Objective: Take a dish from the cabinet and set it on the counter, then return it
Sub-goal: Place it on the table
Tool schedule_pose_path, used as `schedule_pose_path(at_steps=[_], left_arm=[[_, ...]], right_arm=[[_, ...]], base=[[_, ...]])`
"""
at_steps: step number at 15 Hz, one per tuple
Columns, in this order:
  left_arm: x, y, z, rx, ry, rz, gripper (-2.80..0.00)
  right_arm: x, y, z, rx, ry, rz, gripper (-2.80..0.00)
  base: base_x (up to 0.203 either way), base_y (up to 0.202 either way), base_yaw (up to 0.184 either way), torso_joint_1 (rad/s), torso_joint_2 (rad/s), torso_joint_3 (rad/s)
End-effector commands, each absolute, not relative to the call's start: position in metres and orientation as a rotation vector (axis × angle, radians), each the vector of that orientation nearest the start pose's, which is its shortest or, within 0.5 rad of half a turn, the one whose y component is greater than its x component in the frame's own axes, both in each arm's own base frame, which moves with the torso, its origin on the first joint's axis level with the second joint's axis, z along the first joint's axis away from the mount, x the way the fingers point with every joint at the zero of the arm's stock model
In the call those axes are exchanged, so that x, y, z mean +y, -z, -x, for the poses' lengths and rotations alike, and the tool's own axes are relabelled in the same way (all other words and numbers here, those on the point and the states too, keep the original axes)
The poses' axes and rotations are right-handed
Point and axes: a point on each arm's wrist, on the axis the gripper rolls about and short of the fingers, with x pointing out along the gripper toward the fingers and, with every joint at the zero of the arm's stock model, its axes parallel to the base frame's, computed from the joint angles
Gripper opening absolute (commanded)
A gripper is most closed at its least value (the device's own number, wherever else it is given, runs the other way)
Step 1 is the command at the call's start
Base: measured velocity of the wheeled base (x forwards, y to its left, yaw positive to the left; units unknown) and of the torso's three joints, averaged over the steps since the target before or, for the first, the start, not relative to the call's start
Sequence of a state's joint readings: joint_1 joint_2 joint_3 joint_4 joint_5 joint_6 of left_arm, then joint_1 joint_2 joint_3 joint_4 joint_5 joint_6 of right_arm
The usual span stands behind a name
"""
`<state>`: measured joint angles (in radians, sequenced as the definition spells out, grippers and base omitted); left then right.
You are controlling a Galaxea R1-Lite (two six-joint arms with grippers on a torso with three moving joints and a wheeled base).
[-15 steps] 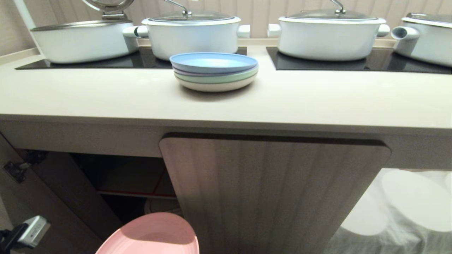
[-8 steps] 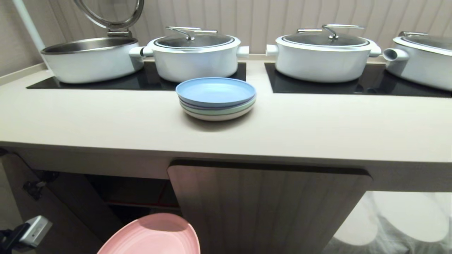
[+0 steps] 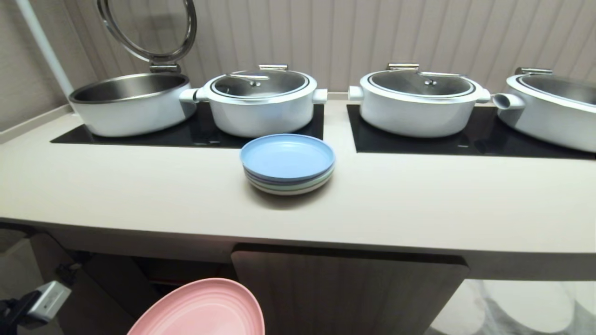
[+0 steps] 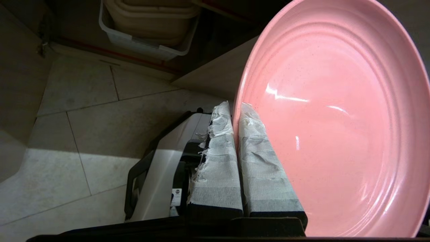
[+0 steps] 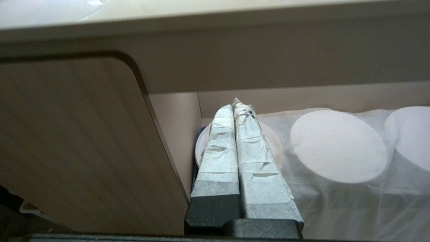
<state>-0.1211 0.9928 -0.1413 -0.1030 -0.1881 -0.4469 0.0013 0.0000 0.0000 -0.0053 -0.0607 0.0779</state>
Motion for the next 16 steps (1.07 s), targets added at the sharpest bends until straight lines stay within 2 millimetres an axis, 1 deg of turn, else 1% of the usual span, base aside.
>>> schedule_pose_path(at_steps=[1,8,16], left_arm=[[-0.0144,-0.0997,-0.0823,0.811,0.126,0.452,-2.80],[-0.0144,-0.1008,-0.0830,0.806,0.126,0.453,-2.80],[-0.0146,-0.1035,-0.0846,0.796,0.129,0.453,-2.80]], right_arm=[[-0.0014,-0.0761,0.0228,-0.008,0.060,-0.078,-2.80],[-0.0014,-0.0760,0.0228,-0.007,0.060,-0.078,-2.80],[-0.0014,-0.0761,0.0228,-0.008,0.060,-0.078,-2.80]], base=[[0.000,0.000,0.000,0.261,-0.54,-0.296],[0.000,0.000,0.000,0.274,-0.59,-0.309],[0.000,0.000,0.000,0.183,-0.37,-0.195]])
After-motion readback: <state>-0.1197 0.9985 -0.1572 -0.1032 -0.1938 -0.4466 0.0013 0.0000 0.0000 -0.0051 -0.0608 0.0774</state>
